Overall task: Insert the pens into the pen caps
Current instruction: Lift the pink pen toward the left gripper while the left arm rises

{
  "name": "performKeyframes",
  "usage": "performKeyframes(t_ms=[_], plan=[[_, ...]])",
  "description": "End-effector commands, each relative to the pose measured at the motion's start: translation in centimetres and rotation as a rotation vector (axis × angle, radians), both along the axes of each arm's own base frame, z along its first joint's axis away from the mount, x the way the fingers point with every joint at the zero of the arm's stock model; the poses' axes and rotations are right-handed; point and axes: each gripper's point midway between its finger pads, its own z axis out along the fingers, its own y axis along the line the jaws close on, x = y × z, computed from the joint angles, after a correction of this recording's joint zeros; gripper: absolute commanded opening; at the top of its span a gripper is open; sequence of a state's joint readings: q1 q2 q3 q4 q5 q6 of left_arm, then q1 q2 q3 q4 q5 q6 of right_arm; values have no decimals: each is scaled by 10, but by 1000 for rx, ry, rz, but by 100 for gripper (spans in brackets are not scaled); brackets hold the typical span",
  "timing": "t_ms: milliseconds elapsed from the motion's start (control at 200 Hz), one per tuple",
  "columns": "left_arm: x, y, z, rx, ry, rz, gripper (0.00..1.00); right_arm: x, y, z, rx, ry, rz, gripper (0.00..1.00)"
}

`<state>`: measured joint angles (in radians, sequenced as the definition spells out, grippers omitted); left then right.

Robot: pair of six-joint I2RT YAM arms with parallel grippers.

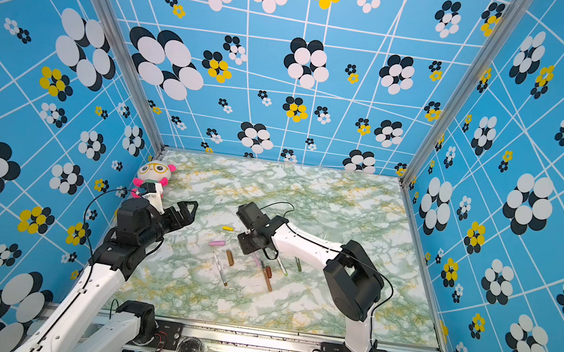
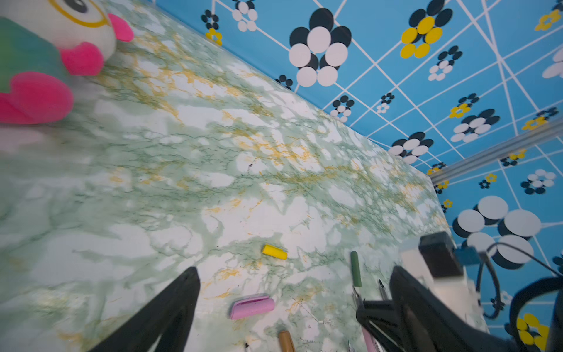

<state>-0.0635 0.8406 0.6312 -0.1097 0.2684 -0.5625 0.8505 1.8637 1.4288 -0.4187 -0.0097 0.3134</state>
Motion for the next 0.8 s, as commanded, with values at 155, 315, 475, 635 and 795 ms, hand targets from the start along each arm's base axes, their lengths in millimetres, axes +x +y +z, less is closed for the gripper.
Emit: performKeyframes(t_ms=[155,315,475,635,795], plan=[[-12,-100,34,-66,-84,-521,98,43,2,120,457,-41,-126,7],[-27,-146,27,-33,-69,-689,98,49,-8,156,587,-40,-146,7],[-27,-169,27,-31,-79,-731,97,42,-9,171,629,-38,-124,7],[-19,-178,27,-38,-88,-718,91,35,-10,176,665,-24,-120,6],[-7,-180,30,-56,-102,-684,82,30,-8,177,693,-3,-110,5]])
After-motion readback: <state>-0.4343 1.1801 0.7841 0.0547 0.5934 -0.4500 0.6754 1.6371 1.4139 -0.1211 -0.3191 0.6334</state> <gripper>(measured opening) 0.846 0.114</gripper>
